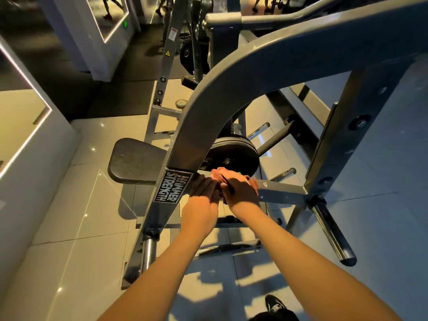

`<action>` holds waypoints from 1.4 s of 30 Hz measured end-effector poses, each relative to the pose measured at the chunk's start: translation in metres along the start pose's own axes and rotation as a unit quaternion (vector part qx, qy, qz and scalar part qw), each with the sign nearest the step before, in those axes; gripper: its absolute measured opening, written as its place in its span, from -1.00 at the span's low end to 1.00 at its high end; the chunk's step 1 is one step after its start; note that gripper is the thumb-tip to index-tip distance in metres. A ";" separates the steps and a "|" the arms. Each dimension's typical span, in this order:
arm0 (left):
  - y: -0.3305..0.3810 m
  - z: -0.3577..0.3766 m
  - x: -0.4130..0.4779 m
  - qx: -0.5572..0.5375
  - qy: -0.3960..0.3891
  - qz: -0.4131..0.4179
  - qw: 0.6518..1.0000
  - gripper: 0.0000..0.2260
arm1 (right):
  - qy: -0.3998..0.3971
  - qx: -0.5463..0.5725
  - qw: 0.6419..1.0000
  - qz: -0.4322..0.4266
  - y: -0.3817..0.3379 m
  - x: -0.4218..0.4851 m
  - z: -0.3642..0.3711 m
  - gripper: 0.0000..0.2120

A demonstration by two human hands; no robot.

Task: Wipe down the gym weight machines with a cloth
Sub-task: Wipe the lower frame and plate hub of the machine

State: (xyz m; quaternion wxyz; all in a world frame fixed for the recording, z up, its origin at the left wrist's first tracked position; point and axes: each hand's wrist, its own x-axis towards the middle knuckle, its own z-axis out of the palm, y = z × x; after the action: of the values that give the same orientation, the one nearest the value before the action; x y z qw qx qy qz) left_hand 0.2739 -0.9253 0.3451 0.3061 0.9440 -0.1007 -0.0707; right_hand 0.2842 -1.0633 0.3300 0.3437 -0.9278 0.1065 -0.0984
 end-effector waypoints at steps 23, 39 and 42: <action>0.041 0.069 -0.013 -0.045 0.138 -0.102 0.984 -0.57 | -0.086 0.108 0.945 -0.295 0.050 0.022 -0.033 -0.65; 0.060 0.036 -0.026 0.004 0.101 -0.174 0.980 -0.74 | -0.136 0.111 0.941 -0.288 0.049 0.020 -0.042 -0.68; 0.058 0.033 -0.027 0.003 0.093 -0.176 0.980 -0.74 | -0.107 0.101 0.948 -0.283 0.083 0.019 -0.039 -0.60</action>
State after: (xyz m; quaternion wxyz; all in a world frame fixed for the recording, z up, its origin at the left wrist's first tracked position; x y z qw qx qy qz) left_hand 0.2326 -0.9834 0.3544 0.2943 0.9503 0.0957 -0.0354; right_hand 0.2813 -1.1539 0.3063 0.4027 -0.8856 -0.2078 -0.1019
